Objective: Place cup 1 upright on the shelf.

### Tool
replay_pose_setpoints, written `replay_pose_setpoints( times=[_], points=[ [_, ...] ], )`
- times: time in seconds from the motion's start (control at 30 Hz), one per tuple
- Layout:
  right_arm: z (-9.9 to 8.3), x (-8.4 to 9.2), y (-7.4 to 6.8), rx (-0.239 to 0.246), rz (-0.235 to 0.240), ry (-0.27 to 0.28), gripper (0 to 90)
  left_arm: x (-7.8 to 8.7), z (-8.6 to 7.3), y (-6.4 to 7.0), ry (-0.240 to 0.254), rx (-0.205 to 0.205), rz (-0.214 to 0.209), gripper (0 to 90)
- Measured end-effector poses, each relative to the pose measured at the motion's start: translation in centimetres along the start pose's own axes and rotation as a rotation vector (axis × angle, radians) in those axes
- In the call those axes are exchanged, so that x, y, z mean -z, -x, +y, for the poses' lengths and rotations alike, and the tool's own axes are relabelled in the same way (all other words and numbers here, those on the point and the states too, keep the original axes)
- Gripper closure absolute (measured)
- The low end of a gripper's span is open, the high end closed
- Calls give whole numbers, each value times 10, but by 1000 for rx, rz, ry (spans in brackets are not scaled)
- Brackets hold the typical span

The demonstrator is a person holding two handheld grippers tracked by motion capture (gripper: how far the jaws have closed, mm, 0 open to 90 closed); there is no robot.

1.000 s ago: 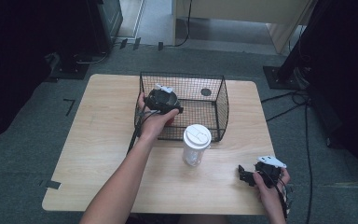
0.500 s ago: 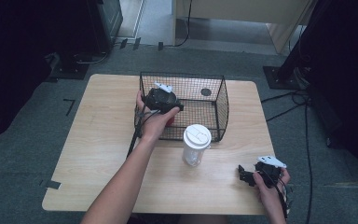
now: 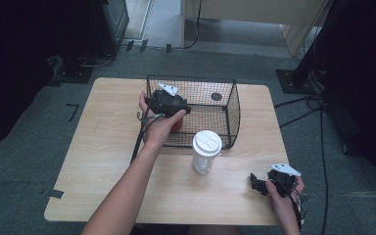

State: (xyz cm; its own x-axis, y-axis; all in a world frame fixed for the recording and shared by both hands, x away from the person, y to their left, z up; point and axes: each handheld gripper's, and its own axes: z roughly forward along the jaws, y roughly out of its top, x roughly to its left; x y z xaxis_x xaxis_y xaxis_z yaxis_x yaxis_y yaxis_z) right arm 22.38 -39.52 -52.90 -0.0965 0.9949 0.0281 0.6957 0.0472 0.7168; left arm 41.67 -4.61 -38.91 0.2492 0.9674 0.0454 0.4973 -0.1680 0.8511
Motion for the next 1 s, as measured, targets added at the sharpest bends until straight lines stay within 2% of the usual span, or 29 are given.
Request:
replay_pose_setpoints(
  times=[0.17,0.4,1.0],
  points=[
    [0,0,0,0,0,0,0,8,4,-5,14,10,-21,19],
    [0,0,0,0,0,0,0,23,3,-14,51,18,-27,20],
    [0,0,0,0,-1,1,0,63,-23,-43,91,34,-36,20]
  ],
)
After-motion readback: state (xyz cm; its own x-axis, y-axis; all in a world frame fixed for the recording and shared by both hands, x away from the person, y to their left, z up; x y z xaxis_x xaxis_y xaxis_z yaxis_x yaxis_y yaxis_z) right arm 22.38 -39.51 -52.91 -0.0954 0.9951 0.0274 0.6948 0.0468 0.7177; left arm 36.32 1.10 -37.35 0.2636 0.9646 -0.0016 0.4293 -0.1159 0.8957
